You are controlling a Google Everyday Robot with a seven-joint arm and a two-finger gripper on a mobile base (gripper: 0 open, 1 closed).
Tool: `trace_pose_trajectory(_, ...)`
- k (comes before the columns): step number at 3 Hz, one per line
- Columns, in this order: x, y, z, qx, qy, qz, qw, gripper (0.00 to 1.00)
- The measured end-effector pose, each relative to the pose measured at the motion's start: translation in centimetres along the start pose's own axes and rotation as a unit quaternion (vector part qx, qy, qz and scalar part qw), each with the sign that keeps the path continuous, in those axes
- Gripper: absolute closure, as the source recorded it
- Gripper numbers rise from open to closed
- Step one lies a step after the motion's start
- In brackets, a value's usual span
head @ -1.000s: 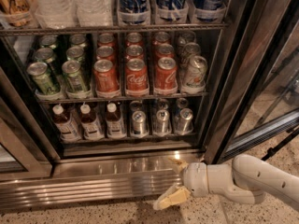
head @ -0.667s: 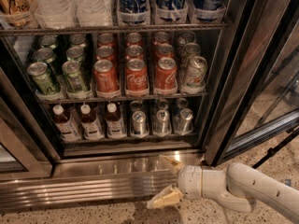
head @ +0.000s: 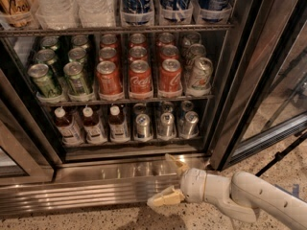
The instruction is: Pick redbull can from bottom shelf of fridge
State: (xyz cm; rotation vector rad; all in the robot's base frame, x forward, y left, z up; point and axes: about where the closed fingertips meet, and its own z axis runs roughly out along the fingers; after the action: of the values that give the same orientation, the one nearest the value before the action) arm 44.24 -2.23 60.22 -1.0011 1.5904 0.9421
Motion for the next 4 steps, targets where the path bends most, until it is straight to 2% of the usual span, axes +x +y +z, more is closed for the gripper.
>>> trace_pose_trajectory(1, -1.4, -2.3, 0.3, 0.087, -0.062, -0.004, 0.9943, 0.0)
trace_pose_trajectory(2, -2.5, -3.3, 1.2, 0.113, -0.073, -0.012, 0.9908, 0.0)
trace_pose_trajectory(3, -2.3, -3.0, 0.7, 0.117, -0.083, -0.008, 0.9896, 0.0)
trace_pose_trajectory(4, -2.6, -4.4, -1.3, 0.178, -0.122, -0.013, 0.9764, 0.0)
